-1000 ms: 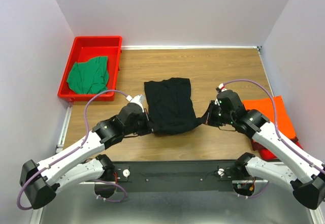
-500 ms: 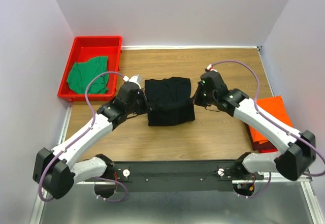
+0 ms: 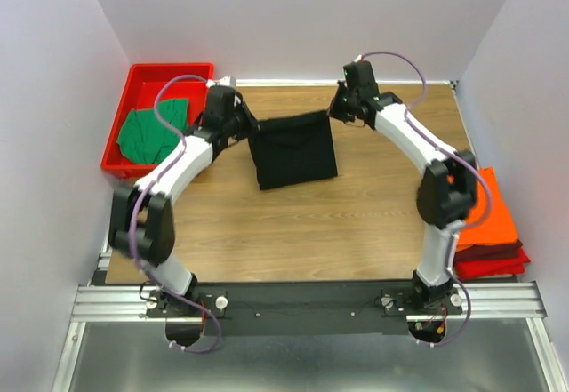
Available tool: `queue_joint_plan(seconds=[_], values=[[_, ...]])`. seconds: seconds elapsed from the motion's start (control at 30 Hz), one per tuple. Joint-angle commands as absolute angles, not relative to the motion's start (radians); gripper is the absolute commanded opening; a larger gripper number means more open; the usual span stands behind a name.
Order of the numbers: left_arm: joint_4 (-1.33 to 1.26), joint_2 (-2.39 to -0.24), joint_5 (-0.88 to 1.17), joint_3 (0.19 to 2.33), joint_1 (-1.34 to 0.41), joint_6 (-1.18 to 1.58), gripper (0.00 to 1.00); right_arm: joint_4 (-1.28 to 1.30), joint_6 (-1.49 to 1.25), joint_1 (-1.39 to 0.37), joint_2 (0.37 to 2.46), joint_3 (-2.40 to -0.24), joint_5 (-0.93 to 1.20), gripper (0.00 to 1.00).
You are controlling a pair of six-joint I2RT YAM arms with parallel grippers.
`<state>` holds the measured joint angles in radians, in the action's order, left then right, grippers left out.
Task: Fold and stack the t-shirts
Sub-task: Fold the tshirt
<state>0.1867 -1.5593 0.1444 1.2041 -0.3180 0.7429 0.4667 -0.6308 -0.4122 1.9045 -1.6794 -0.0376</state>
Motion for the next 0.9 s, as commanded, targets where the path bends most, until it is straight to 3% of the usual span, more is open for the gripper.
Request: queue_joint_plan(seconds=[0.0, 0.17, 0.33, 0.6, 0.83, 0.87], values=[[0.083, -1.826, 0.198, 1.415, -0.249, 0.689, 0.0, 0.434, -0.56, -0.338, 2.147, -1.923, 0.089, 0.0], [0.141, -2.193, 0.197, 1.713, -0.226, 0.687, 0.0, 0.437, -0.549, -0.307, 2.518, -2.329, 0.205, 0.03], [0.146, -2.307, 0.178, 1.749, -0.219, 0.726, 0.0, 0.433, -0.542, -0.307, 2.637, -2.402, 0.251, 0.04], [0.173, -2.313, 0.158, 1.68, -0.232, 0.758, 0.0, 0.423, -0.587, -0.311, 2.59, -2.177, 0.236, 0.01], [0.094, -2.173, 0.156, 1.406, -0.29, 0.81, 0.0, 0.32, -0.672, -0.336, 2.291, -1.688, 0.14, 0.0], [0.065, -2.146, 0.156, 1.325, -0.317, 0.825, 0.0, 0.287, -0.689, -0.34, 2.248, -1.543, 0.138, 0.0]])
